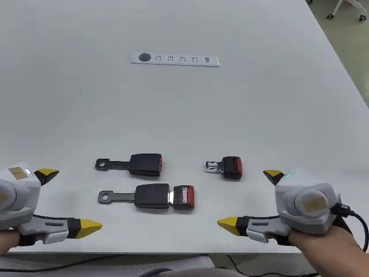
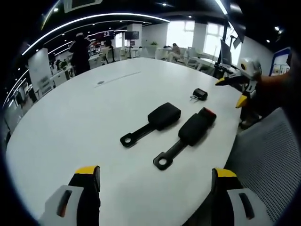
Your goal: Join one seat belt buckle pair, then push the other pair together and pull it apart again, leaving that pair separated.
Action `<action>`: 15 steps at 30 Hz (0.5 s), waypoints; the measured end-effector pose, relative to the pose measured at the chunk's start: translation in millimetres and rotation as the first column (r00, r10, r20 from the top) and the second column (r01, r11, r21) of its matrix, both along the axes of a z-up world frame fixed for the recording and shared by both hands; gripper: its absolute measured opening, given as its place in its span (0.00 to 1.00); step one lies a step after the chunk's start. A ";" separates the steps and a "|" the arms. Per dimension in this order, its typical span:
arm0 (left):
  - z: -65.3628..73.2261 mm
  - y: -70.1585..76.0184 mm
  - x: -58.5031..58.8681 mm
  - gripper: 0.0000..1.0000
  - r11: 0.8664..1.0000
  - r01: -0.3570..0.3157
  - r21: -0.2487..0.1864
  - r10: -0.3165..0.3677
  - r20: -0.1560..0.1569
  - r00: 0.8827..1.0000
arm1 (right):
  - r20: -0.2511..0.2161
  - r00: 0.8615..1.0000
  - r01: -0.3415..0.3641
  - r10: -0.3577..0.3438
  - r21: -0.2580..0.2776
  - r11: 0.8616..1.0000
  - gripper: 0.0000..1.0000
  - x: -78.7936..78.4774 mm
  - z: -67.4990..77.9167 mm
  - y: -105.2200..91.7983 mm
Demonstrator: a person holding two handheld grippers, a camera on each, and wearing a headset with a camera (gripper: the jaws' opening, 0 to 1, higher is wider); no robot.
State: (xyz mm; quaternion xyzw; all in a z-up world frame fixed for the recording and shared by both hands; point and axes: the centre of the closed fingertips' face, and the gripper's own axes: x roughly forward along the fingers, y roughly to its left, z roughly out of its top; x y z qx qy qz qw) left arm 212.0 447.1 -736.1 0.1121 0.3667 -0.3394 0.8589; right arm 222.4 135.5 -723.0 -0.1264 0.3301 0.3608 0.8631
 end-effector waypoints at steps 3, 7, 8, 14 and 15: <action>1.9 -2.0 -0.9 1.00 1.000 -0.004 -0.010 0.004 -0.007 1.000 | 0.002 1.000 -0.004 0.004 -0.005 1.000 0.99 0.3 0.0 0.6; 2.5 -2.8 -1.1 1.00 1.000 -0.014 -0.018 0.014 -0.011 1.000 | 0.006 1.000 -0.005 0.005 -0.006 1.000 0.99 -0.4 3.9 2.4; 2.3 -2.5 -1.1 1.00 1.000 -0.016 -0.017 0.016 -0.012 1.000 | 0.007 1.000 -0.004 0.004 -0.005 1.000 0.99 1.2 1.4 1.8; 4.0 -4.9 0.5 1.00 0.999 -0.031 -0.030 0.031 0.000 1.000 | 0.006 1.000 0.001 -0.001 -0.001 1.000 0.97 -1.5 2.4 2.8; 3.0 -3.7 0.8 1.00 0.999 -0.031 -0.028 0.031 0.001 1.000 | 0.006 1.000 0.004 -0.004 -0.001 1.000 0.97 -2.0 2.2 2.4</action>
